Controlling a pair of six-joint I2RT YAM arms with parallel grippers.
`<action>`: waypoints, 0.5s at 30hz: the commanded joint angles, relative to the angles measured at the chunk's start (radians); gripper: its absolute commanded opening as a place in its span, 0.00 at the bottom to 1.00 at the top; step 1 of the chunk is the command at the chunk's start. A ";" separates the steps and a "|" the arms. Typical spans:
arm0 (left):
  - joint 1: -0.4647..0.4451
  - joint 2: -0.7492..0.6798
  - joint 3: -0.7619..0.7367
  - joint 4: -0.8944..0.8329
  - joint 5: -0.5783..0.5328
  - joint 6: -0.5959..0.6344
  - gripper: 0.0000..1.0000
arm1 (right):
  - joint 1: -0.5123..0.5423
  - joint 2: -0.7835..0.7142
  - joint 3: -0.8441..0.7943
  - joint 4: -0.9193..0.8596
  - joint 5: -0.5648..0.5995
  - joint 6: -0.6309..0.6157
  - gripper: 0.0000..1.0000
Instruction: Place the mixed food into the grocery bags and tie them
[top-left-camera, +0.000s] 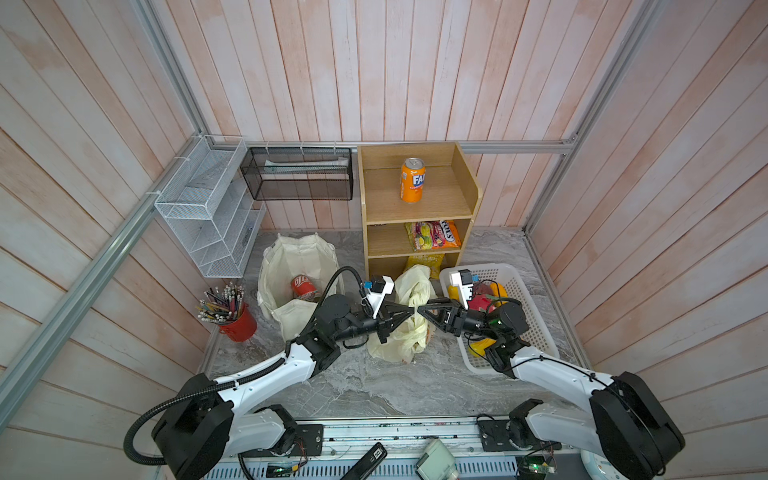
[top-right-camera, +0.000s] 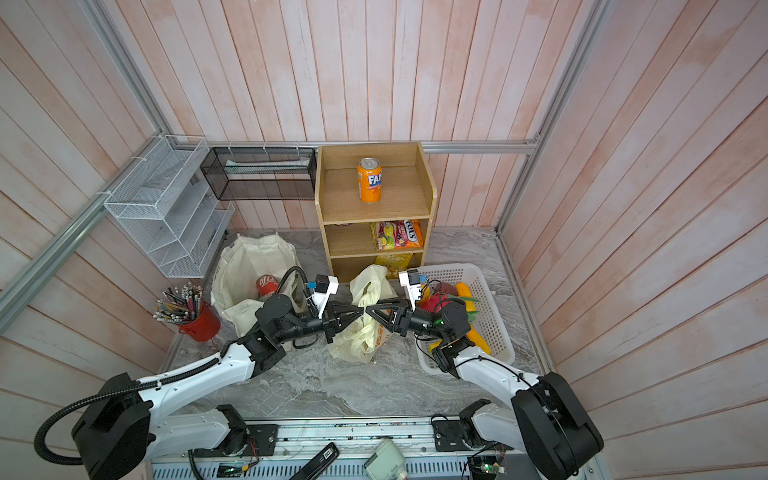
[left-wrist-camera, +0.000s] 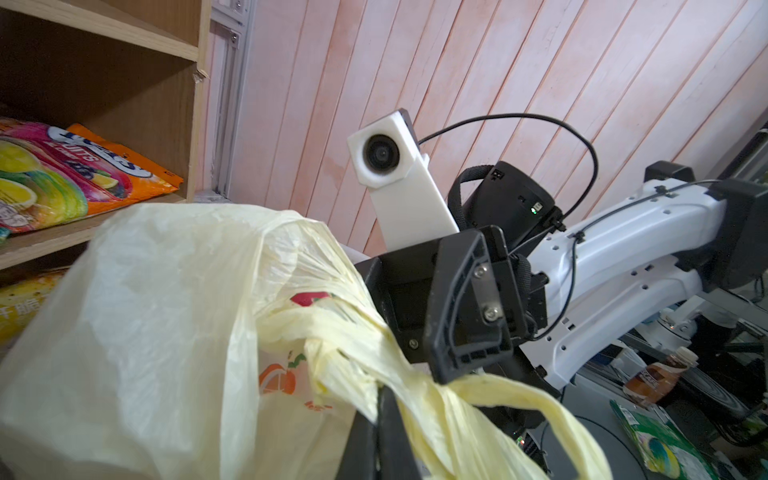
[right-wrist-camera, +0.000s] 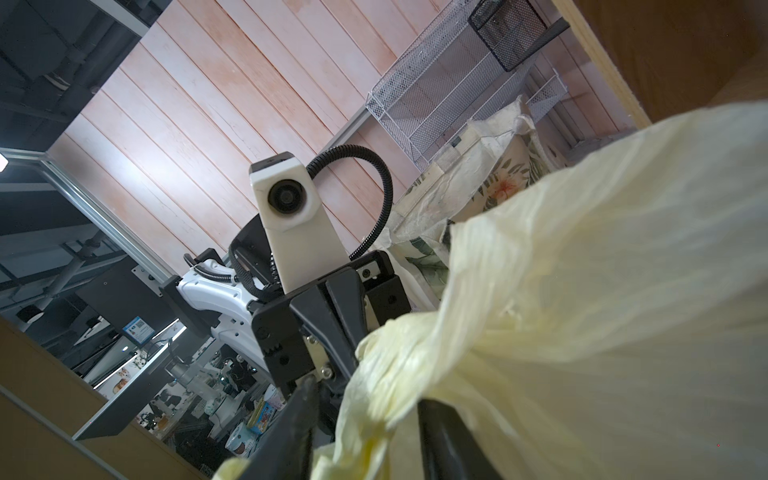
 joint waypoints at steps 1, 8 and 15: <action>0.007 -0.035 -0.026 -0.006 -0.090 0.019 0.00 | -0.008 -0.066 0.007 -0.118 0.027 -0.051 0.46; 0.027 -0.025 -0.026 -0.019 -0.103 0.005 0.00 | -0.021 -0.206 -0.040 -0.265 0.083 -0.069 0.46; 0.029 -0.012 -0.020 -0.019 -0.100 0.000 0.00 | 0.003 -0.303 -0.108 -0.356 0.108 -0.071 0.46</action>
